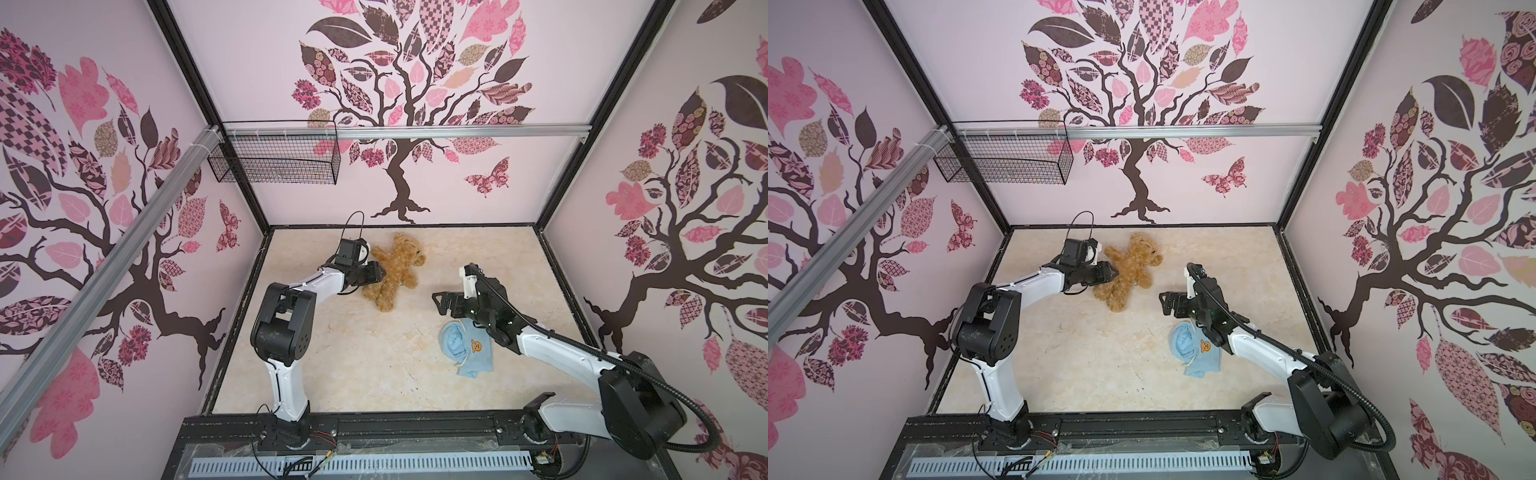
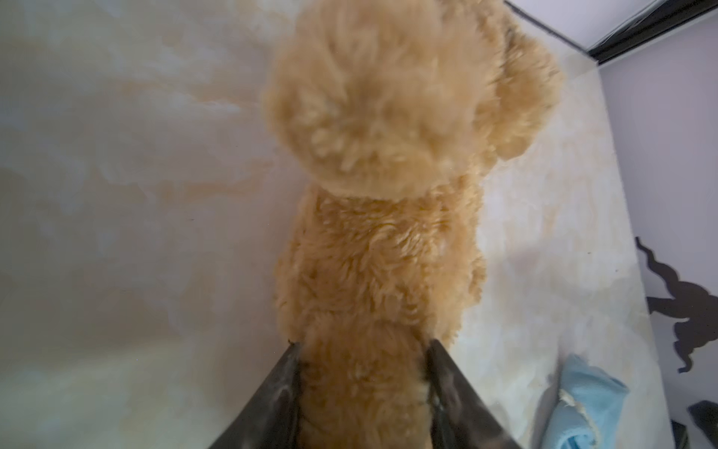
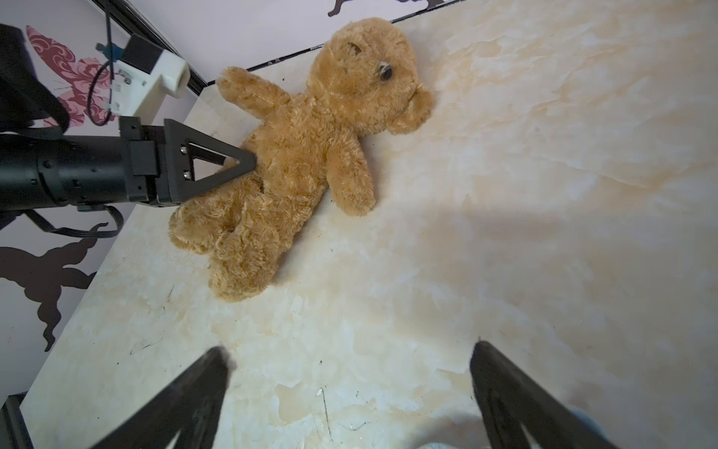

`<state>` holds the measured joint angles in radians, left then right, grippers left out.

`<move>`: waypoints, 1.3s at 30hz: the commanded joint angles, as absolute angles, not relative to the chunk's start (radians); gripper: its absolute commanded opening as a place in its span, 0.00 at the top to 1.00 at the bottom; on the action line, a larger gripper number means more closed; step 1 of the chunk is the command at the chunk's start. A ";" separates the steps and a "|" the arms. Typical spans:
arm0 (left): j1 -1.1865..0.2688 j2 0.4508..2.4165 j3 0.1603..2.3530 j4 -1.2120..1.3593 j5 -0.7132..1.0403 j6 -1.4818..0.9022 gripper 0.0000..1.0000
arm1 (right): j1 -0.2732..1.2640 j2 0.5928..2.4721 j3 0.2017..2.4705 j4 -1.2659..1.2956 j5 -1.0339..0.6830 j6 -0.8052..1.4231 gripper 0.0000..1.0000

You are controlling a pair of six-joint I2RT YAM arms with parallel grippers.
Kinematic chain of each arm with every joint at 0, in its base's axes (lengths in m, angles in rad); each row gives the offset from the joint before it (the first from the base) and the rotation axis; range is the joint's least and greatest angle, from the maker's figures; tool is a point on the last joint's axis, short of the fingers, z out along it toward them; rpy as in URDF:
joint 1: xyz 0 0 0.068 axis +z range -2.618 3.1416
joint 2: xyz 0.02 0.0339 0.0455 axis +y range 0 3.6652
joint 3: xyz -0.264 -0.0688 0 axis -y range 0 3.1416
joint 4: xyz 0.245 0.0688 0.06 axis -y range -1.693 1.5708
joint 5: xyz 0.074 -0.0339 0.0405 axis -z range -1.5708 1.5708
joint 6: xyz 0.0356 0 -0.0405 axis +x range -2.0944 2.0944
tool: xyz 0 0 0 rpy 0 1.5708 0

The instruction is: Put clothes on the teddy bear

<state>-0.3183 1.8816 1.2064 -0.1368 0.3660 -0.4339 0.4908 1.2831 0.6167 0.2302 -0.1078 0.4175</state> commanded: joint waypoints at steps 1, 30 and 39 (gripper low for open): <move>-0.418 1.742 1.034 -0.039 0.425 -0.519 0.50 | 0.493 1.293 0.664 0.152 -0.072 0.388 0.00; -0.437 1.119 0.655 -0.135 0.193 -0.659 0.11 | 0.613 1.933 1.231 -0.083 -0.228 0.078 0.00; -0.362 1.072 0.637 -0.191 0.229 -0.735 0.07 | 0.613 2.031 1.250 0.029 -0.290 0.005 0.25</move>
<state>-0.4004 1.0973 0.6685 -0.1699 0.1986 -0.6903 0.6140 2.0209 1.2713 -0.0029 -0.2684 0.0544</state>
